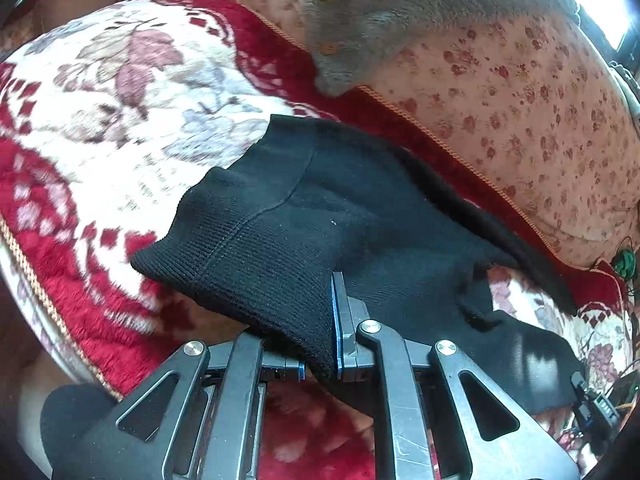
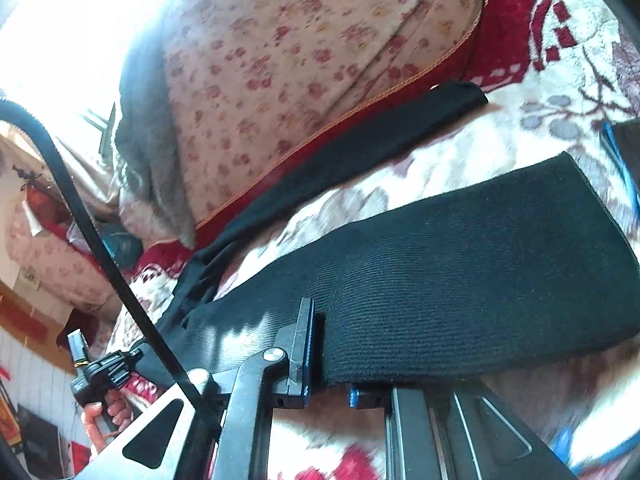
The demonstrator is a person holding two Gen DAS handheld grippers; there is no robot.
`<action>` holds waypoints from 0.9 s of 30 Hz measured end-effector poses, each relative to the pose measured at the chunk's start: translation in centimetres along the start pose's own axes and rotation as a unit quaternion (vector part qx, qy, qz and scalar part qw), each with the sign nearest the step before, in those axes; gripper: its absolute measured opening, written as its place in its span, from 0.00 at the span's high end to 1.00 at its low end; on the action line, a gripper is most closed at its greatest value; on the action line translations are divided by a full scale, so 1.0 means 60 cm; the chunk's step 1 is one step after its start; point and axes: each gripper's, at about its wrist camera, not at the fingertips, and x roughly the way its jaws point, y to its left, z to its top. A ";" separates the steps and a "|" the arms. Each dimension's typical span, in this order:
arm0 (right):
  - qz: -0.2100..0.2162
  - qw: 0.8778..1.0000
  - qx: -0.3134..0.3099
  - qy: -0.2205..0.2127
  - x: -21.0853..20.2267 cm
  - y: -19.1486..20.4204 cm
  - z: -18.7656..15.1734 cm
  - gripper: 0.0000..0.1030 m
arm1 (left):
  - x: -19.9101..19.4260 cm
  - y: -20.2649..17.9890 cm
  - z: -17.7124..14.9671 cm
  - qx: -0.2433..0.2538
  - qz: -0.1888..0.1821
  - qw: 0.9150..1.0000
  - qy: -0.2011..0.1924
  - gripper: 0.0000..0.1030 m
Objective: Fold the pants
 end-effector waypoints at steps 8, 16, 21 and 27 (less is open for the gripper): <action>-0.045 0.997 0.053 0.029 -0.012 -0.026 -0.006 0.82 | 0.007 0.027 -0.035 0.000 0.041 0.999 -0.008 0.63; -0.127 0.992 0.025 0.012 -0.081 -0.022 0.002 0.74 | -0.042 0.096 -0.032 -0.032 0.105 0.994 -0.018 0.57; -0.153 0.988 -0.004 -0.012 -0.113 -0.001 0.013 0.74 | -0.083 0.099 -0.016 -0.042 0.094 0.994 -0.037 0.57; -0.121 0.991 -0.048 -0.021 -0.102 0.042 0.038 0.71 | -0.078 0.017 0.008 -0.004 0.045 0.999 -0.028 0.57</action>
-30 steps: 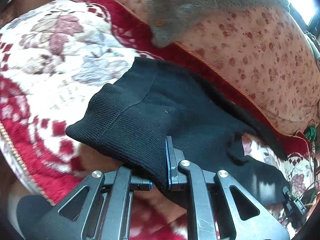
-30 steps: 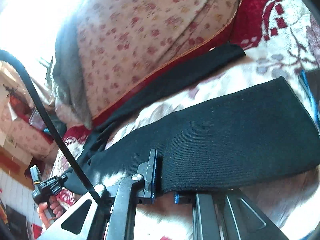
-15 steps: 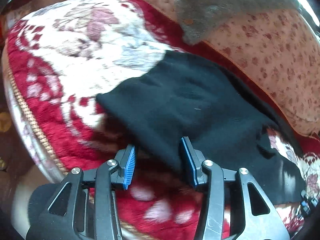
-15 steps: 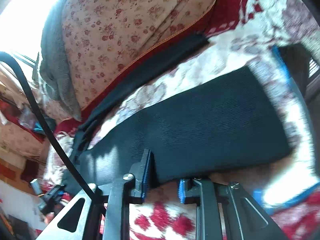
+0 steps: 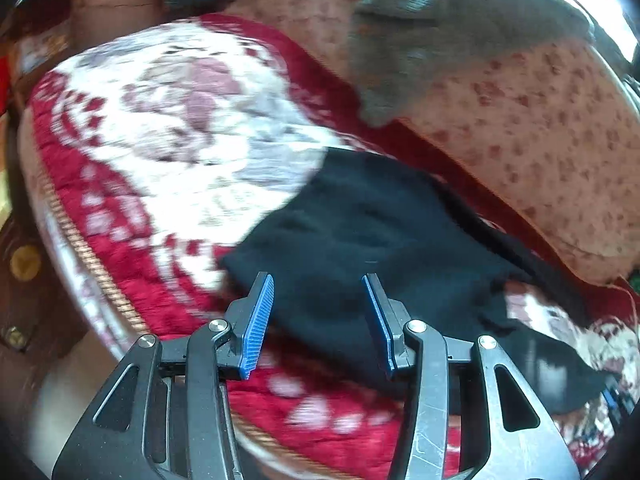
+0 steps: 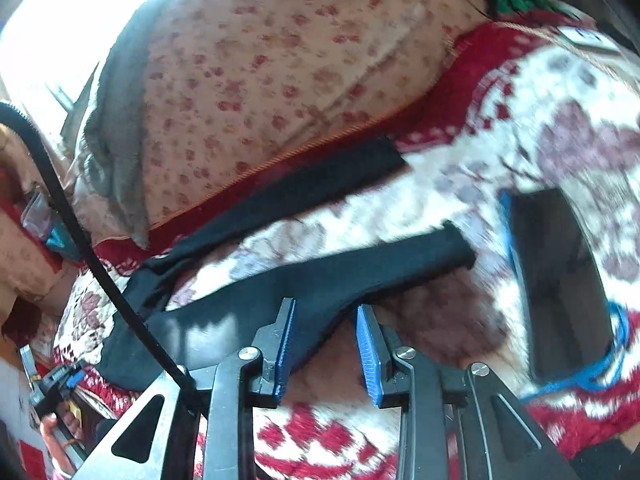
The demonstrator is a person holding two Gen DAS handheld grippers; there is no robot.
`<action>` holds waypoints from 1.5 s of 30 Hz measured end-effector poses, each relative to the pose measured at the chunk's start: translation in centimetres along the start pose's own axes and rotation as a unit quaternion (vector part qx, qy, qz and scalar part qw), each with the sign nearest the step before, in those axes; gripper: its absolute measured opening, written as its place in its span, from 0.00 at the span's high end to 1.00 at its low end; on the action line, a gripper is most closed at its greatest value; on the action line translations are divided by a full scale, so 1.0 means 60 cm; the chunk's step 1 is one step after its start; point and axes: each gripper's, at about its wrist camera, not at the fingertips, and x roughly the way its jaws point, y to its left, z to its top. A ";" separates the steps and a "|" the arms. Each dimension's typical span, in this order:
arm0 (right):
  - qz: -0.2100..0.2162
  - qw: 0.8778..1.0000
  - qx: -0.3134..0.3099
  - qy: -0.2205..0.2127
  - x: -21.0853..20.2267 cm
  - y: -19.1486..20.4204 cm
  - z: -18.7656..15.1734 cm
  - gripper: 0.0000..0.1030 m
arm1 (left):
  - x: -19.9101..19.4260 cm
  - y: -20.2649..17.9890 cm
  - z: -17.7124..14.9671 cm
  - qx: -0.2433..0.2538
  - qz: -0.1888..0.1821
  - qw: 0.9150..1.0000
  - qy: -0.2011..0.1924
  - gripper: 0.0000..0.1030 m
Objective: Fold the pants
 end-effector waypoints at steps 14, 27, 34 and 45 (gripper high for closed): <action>-0.038 0.999 -0.029 -0.022 -0.006 0.017 0.070 0.68 | 0.085 -0.156 0.020 0.043 -0.069 0.994 0.076 0.57; 0.059 0.998 0.020 0.024 0.088 0.010 0.076 0.63 | 0.137 -0.203 0.053 0.036 -0.100 0.990 0.098 0.57; 0.101 0.993 0.048 0.049 0.176 0.026 0.091 0.62 | 0.192 -0.236 0.091 0.008 -0.136 0.982 0.130 0.57; 0.115 0.986 0.109 0.061 0.228 -0.010 0.119 0.57 | 0.273 -0.265 0.121 -0.046 -0.131 0.976 0.169 0.57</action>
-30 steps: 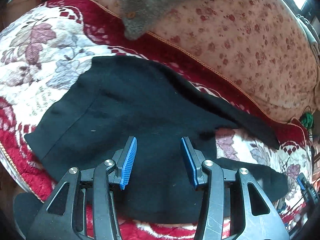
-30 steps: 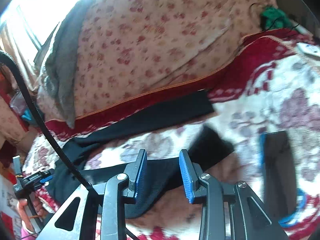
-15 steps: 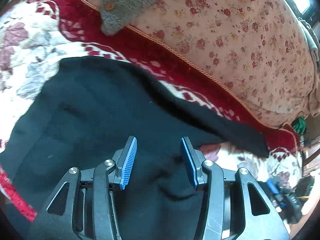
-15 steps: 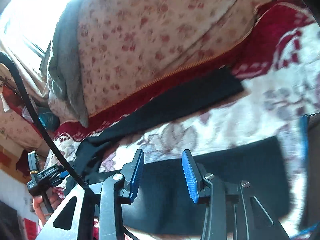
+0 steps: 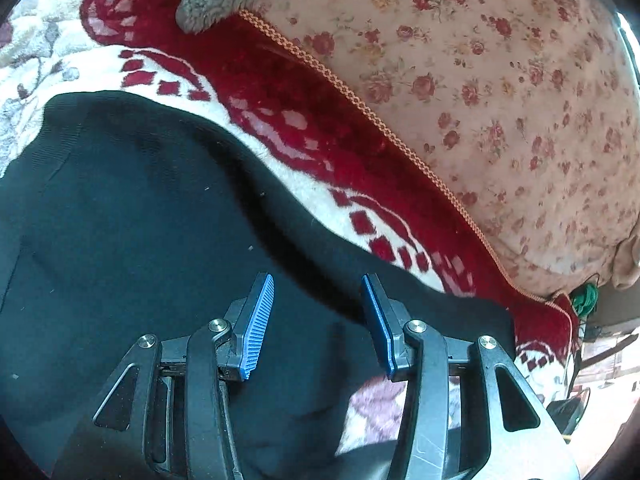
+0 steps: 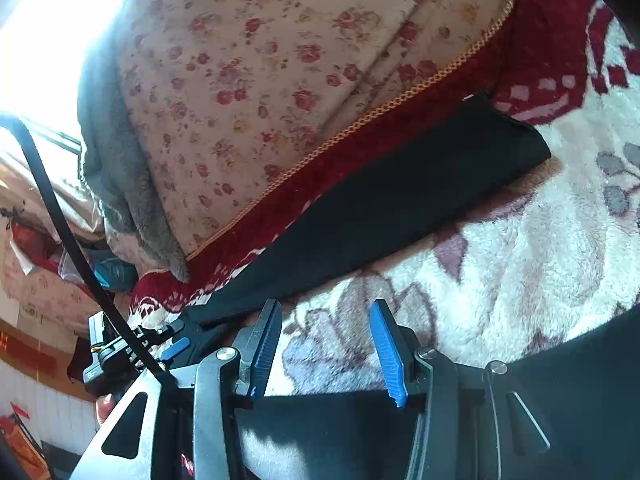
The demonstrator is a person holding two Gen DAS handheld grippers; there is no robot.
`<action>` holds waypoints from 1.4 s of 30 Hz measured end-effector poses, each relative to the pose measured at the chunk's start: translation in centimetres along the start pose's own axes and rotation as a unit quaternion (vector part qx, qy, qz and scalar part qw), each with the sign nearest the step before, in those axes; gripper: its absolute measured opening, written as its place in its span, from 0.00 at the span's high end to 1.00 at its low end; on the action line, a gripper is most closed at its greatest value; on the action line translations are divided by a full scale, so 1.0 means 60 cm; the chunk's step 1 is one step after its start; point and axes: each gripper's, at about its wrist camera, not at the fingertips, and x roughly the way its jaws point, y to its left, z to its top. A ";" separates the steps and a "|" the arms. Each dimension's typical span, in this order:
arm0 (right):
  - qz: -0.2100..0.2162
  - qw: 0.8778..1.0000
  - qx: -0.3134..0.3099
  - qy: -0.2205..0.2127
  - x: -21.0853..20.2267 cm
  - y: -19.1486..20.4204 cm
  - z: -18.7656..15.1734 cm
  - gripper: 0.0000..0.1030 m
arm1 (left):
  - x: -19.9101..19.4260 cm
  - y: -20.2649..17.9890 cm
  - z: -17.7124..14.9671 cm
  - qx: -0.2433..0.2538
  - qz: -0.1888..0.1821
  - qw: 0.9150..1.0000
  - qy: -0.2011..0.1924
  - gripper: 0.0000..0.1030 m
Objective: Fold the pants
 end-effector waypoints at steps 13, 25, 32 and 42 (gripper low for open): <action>0.020 0.998 0.065 -0.011 0.032 -0.047 0.040 0.54 | 0.049 -0.024 0.025 0.001 0.020 1.000 0.000 0.57; 0.026 0.995 0.084 -0.036 0.077 -0.060 0.082 0.65 | 0.070 -0.021 0.033 -0.011 0.010 1.000 -0.011 0.57; 0.037 0.996 0.048 -0.064 0.070 -0.056 0.082 0.89 | 0.045 -0.014 0.026 0.009 0.018 0.998 -0.056 0.94; 0.049 0.995 0.001 -0.082 -0.003 -0.022 0.056 0.89 | -0.040 -0.033 -0.020 0.045 0.003 0.994 -0.103 0.95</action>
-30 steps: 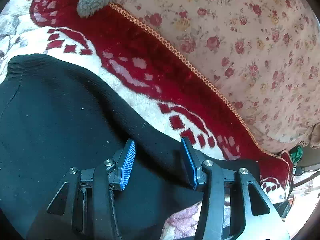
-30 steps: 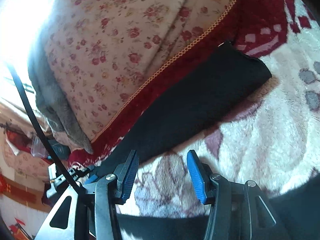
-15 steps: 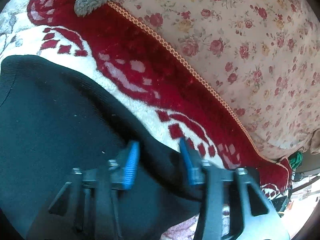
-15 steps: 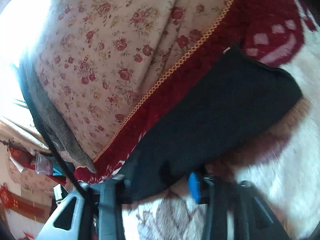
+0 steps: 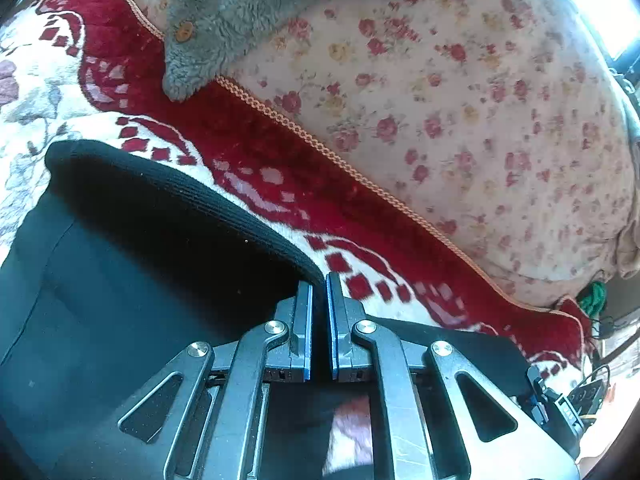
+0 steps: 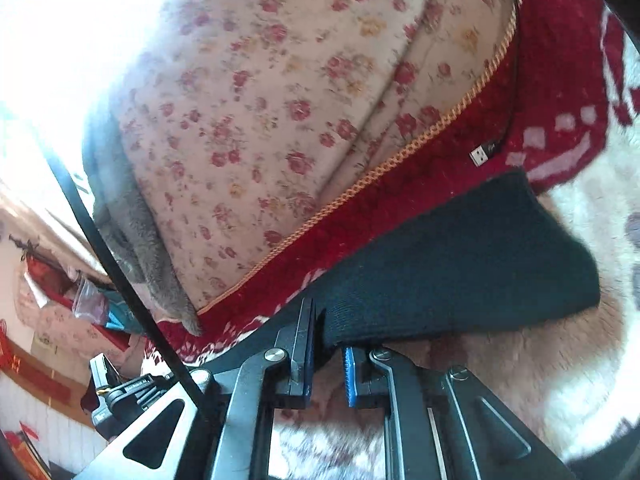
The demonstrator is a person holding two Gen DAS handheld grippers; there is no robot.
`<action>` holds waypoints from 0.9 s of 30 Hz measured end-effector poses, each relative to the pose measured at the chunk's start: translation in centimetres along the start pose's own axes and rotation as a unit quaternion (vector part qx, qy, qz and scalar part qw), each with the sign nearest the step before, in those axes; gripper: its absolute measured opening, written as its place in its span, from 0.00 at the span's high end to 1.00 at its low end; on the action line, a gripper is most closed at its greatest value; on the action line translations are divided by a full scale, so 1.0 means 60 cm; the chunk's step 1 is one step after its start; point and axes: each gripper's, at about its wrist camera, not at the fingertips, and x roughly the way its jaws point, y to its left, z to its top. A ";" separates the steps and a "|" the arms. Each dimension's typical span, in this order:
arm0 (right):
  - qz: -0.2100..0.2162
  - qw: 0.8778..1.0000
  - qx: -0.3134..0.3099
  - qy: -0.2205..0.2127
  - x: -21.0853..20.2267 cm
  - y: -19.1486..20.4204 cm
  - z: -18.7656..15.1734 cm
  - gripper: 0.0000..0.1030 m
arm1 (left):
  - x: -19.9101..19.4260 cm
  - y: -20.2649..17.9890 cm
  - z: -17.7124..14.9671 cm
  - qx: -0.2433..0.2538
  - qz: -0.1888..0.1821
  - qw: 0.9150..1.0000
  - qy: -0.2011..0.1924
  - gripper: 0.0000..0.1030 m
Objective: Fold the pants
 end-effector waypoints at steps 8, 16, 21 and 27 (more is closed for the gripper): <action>0.024 0.999 -0.030 -0.011 -0.094 0.039 -0.036 0.89 | -0.090 0.002 -0.053 0.011 -0.030 0.999 -0.018 0.95; 0.029 0.998 -0.056 0.006 -0.167 0.052 -0.107 0.89 | -0.177 0.038 -0.154 0.029 -0.033 0.999 -0.027 0.95; 0.018 0.999 -0.037 0.030 -0.185 0.014 -0.161 0.89 | -0.171 0.076 -0.232 0.033 -0.007 0.999 -0.009 0.95; -0.011 0.998 -0.015 0.052 -0.166 -0.036 -0.204 0.89 | -0.140 0.107 -0.260 0.012 0.011 1.000 0.004 0.95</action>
